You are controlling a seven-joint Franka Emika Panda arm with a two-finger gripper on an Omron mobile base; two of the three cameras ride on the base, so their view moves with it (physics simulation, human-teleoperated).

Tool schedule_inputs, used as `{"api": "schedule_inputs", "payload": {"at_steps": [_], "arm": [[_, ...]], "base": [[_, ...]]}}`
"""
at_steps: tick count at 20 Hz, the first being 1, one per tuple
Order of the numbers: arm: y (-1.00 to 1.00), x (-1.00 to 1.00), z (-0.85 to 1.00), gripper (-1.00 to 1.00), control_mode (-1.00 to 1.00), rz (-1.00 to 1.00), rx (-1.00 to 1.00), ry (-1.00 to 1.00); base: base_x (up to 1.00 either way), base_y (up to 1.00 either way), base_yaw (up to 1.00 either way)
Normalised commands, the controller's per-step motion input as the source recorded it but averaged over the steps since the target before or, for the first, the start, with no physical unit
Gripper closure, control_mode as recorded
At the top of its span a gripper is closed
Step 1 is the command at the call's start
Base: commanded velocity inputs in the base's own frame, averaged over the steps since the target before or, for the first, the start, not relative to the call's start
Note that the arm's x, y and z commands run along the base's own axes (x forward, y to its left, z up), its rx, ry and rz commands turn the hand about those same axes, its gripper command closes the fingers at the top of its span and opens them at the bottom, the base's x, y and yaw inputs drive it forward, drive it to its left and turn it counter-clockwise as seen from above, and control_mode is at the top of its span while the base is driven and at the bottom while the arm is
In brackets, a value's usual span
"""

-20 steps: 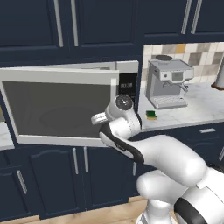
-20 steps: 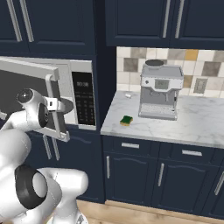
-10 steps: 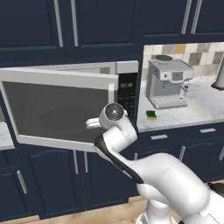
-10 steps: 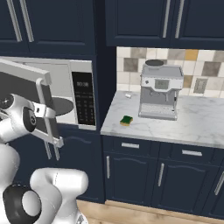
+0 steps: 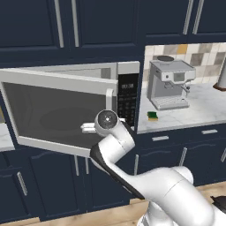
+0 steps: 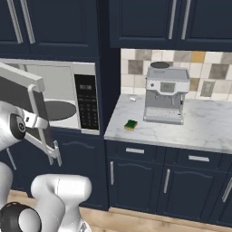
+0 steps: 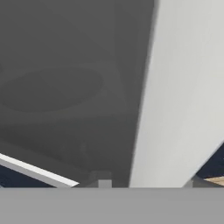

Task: Place the sponge inside the microwave to prepare for sanitizing.

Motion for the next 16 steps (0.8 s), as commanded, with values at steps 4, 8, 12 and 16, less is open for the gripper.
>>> {"api": "schedule_inputs", "payload": {"at_steps": [4,8,12,16], "arm": [[0.42,-0.32,0.0,1.0,-1.0,-0.02,0.1,0.0],[0.42,-0.26,0.0,1.0,-1.0,0.0,0.1,0.0],[0.45,-0.25,0.0,1.0,-1.0,0.0,0.09,0.0],[0.36,-0.06,0.0,1.0,-1.0,0.0,0.13,0.0]], "base": [[0.0,0.0,0.0],[0.0,0.0,0.0],[0.0,0.0,0.0],[0.0,0.0,0.0]]}}
